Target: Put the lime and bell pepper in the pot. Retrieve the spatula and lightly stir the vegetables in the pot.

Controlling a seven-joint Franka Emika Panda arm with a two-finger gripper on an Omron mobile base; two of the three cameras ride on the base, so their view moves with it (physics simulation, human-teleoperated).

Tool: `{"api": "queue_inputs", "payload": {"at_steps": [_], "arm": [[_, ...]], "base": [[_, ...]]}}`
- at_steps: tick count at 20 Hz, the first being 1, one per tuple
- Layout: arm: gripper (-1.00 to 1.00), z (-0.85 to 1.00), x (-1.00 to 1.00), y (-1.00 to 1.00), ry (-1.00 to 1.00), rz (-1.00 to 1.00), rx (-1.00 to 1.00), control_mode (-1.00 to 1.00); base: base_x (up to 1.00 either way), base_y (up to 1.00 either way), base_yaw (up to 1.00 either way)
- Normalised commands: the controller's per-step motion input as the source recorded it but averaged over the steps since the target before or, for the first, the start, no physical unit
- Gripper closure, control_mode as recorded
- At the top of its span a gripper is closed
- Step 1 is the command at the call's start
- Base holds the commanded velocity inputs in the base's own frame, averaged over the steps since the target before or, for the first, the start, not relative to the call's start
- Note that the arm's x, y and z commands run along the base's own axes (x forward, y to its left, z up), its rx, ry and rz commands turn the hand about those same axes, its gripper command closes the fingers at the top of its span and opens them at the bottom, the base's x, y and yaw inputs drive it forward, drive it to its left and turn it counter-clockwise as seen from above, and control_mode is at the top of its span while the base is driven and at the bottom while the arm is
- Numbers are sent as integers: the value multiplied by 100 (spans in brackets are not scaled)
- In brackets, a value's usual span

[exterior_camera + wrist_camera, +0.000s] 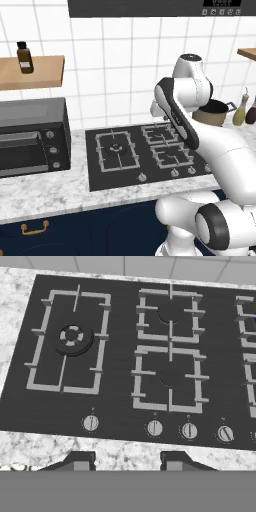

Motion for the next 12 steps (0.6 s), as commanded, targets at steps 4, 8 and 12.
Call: {"api": "queue_inputs", "payload": {"at_steps": [4, 8, 12], "arm": [[-100, -9, -9, 0, 0, 0, 0, -100], [-100, -36, -14, 7, 1, 0, -3, -100], [-100, -35, -2, 6, 0, 0, -4, -100]], "base": [[0, 0, 0], [0, 0, 0], [0, 0, 0]]}}
